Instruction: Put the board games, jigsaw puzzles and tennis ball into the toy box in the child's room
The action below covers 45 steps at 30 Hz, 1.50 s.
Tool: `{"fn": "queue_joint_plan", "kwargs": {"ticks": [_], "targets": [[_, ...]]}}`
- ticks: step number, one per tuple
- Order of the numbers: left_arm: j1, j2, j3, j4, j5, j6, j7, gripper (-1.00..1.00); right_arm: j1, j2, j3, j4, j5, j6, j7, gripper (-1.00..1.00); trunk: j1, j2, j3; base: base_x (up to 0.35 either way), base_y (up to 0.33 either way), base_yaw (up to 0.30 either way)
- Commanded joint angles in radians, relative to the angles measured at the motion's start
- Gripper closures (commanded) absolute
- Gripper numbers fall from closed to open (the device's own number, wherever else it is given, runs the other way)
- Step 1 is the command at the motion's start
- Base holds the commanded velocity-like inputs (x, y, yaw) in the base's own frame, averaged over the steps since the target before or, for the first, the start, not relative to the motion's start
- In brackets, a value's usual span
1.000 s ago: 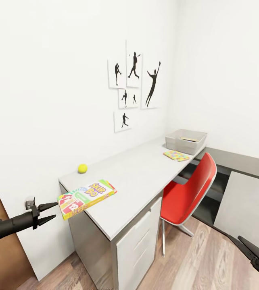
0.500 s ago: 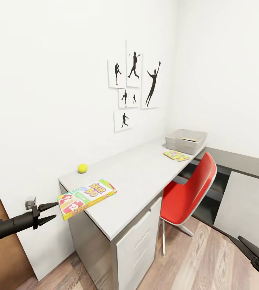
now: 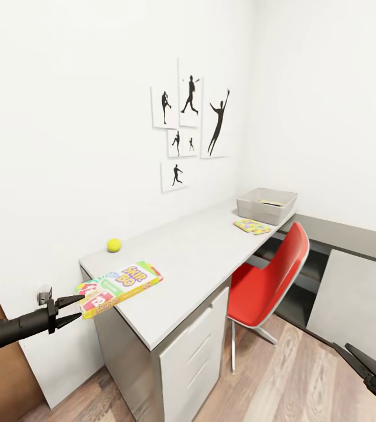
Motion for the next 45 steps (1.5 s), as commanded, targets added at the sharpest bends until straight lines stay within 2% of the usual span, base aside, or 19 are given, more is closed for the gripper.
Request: {"fn": "queue_joint_plan", "kwargs": {"ticks": [1, 10, 36, 37, 45], "targets": [[-0.001, 0.0, 0.001, 0.0, 0.0, 0.006, -0.002, -1.0, 0.0, 0.0, 0.0, 0.0, -0.005, 0.007, -0.001, -1.0, 0.0, 0.0, -0.001, 0.0, -0.238, 0.0], [-0.001, -0.002, 0.002, 0.0, 0.0, 0.006, -0.002, -1.0, 0.0, 0.0, 0.0, 0.0, -0.005, 0.007, -0.001, -1.0, 0.0, 0.0, -0.001, 0.0, -0.109, 0.0], [-0.001, -0.005, 0.004, 0.0, -0.001, 0.003, -0.004, -1.0, 0.0, 0.001, 0.0, 0.0, -0.004, 0.005, -0.001, -1.0, 0.0, 0.0, -0.001, 0.0, -0.011, 0.0], [-0.001, -0.005, 0.004, 0.0, -0.001, 0.003, -0.004, 1.0, 0.0, 0.001, 0.0, 0.0, -0.004, 0.005, -0.001, -1.0, 0.0, 0.0, -0.001, 0.0, -0.005, 0.0], [-0.001, -0.004, 0.001, 0.0, 0.002, 0.007, -0.005, 1.0, 0.0, 0.003, 0.0, 0.0, -0.004, 0.005, -0.001, -1.0, 0.0, 0.0, -0.001, 0.0, -0.001, 0.0]]}}
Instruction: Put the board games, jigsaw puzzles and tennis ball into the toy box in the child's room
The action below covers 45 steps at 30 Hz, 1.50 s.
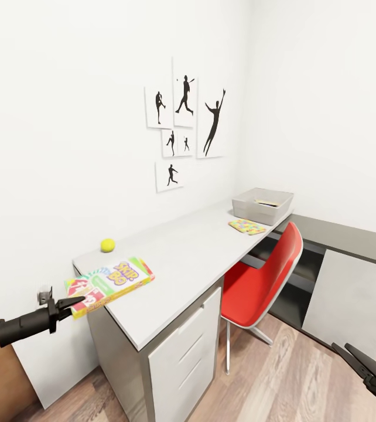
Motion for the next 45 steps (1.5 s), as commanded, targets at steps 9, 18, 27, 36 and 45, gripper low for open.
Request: {"fn": "queue_joint_plan", "kwargs": {"ticks": [9, 18, 27, 36, 45], "targets": [[0.0, 0.001, 0.0, 0.0, -0.005, 0.0, -0.012, 1.0, 0.0, 0.0, 0.0, 0.0, -0.005, 0.007, 0.0, -1.0, -0.015, 0.028, 0.012, 0.0, 0.0, 0.0], [-0.001, 0.003, -0.001, -0.006, -0.004, -0.003, -0.02, 1.0, 0.0, 0.002, 0.0, 0.0, -0.005, 0.005, 0.0, -1.0, -0.05, 0.091, 0.04, 0.0, 0.0, 0.0], [-0.009, 0.014, -0.003, -0.018, -0.005, 0.003, -0.141, 1.0, 0.0, 0.001, -0.001, 0.0, -0.005, 0.005, 0.001, -1.0, -0.084, 0.154, 0.068, 0.0, 0.0, 0.0], [-0.014, 0.014, -0.024, -0.078, -0.011, 0.031, -0.212, 1.0, 0.0, -0.003, -0.001, 0.0, -0.008, 0.004, 0.002, -1.0, -0.119, 0.217, 0.096, 0.0, 0.0, 0.0], [-0.014, 0.016, -0.075, -0.123, -0.012, 0.045, -0.251, 1.0, 0.0, -0.005, -0.014, 0.001, -0.006, 0.004, 0.001, -1.0, -0.153, 0.28, 0.124, 0.0, 0.0, 0.0]]}}
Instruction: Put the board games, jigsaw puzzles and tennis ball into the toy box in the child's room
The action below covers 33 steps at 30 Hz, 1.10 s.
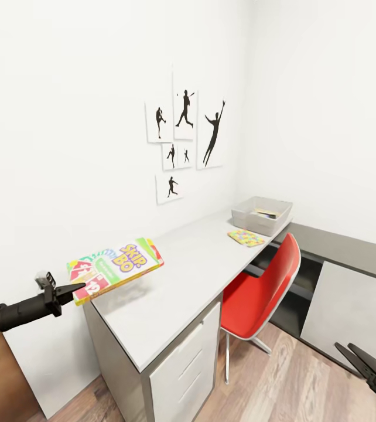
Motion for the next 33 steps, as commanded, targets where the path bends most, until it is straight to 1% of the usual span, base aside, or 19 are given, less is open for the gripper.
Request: {"fn": "queue_joint_plan", "kwargs": {"ticks": [1, 3, 6, 12, 21, 30, 33], "targets": [[0.0, 0.0, -0.002, -0.001, -0.001, 0.01, -0.009, 1.0, 0.0, 0.002, -0.004, -0.001, -0.005, 0.007, -0.001, -1.0, -0.004, 0.007, 0.002, 0.0, 0.0, 0.0], [0.0, 0.0, -0.005, -0.002, -0.001, 0.01, -0.013, 1.0, 0.0, 0.004, -0.007, -0.001, -0.004, 0.007, -0.001, -1.0, -0.012, 0.021, 0.009, 0.0, 0.0, 0.0], [0.0, 0.0, -0.029, -0.004, -0.002, 0.01, -0.02, 1.0, 0.0, 0.007, -0.011, -0.001, -0.005, 0.008, 0.0, -1.0, -0.023, 0.042, 0.019, 0.0, 0.0, -0.084], [0.0, 0.001, -0.044, -0.006, -0.003, 0.006, -0.022, 1.0, 0.0, 0.008, -0.012, -0.001, -0.006, 0.009, 0.001, -1.0, -0.046, 0.084, 0.042, 0.0, 0.0, -0.204], [0.001, 0.002, -0.049, -0.044, -0.003, 0.006, -0.022, 1.0, 0.0, 0.008, -0.013, 0.0, -0.005, 0.01, 0.0, -1.0, -0.081, 0.147, 0.077, 0.0, 0.0, -0.244], [0.001, 0.003, -0.048, -0.054, -0.003, 0.006, -0.024, 1.0, 0.0, 0.006, -0.013, 0.004, -0.005, 0.01, 0.0, -1.0, -0.115, 0.21, 0.112, 0.0, 0.0, -0.249], [0.001, 0.008, -0.047, -0.055, -0.003, 0.007, -0.025, 1.0, 0.0, 0.004, -0.013, 0.006, -0.006, 0.01, 0.0, -1.0, -0.127, 0.231, 0.124, 0.0, 0.0, -0.249]]}}
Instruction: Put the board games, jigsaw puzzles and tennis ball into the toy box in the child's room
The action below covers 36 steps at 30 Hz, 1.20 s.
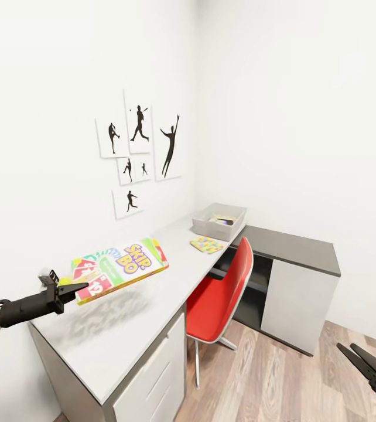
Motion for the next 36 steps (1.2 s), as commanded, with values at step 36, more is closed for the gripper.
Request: {"fn": "queue_joint_plan", "kwargs": {"ticks": [36], "targets": [[0.001, 0.089, -0.018, -0.015, 0.001, 0.015, -0.116, 1.0, 0.0, -0.006, -0.004, 0.041, -0.006, 0.007, -0.001, -1.0, -0.138, 0.252, 0.14, 0.0, 0.0, -0.249]]}}
